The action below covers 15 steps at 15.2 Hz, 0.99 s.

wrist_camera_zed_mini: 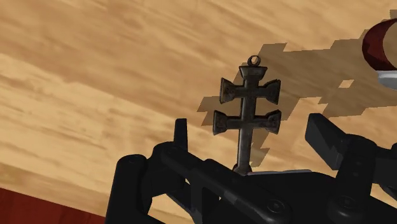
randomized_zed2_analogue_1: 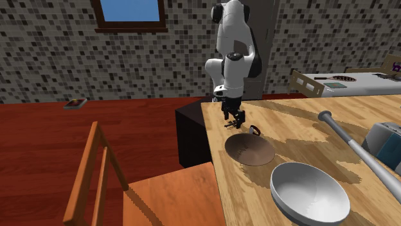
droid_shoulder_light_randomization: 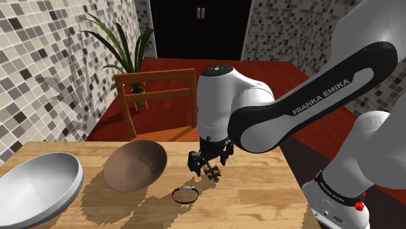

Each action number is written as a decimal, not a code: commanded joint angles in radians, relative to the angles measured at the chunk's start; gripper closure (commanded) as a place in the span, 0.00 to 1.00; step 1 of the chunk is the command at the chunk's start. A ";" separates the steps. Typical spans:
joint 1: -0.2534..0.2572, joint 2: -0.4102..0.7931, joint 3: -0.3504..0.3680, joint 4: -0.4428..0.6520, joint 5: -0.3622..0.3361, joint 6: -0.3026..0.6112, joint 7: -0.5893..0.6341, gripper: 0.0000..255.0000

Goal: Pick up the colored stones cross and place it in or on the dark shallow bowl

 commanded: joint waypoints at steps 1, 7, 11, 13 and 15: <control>0.000 0.001 0.001 -0.002 0.000 0.004 0.001 0.00; 0.000 0.001 0.000 -0.002 0.000 0.004 0.001 1.00; 0.000 0.000 0.001 -0.003 0.000 0.004 0.000 1.00; 0.000 -0.004 -0.001 -0.005 0.002 0.002 -0.003 1.00; 0.000 0.001 0.000 -0.002 0.000 0.004 0.001 1.00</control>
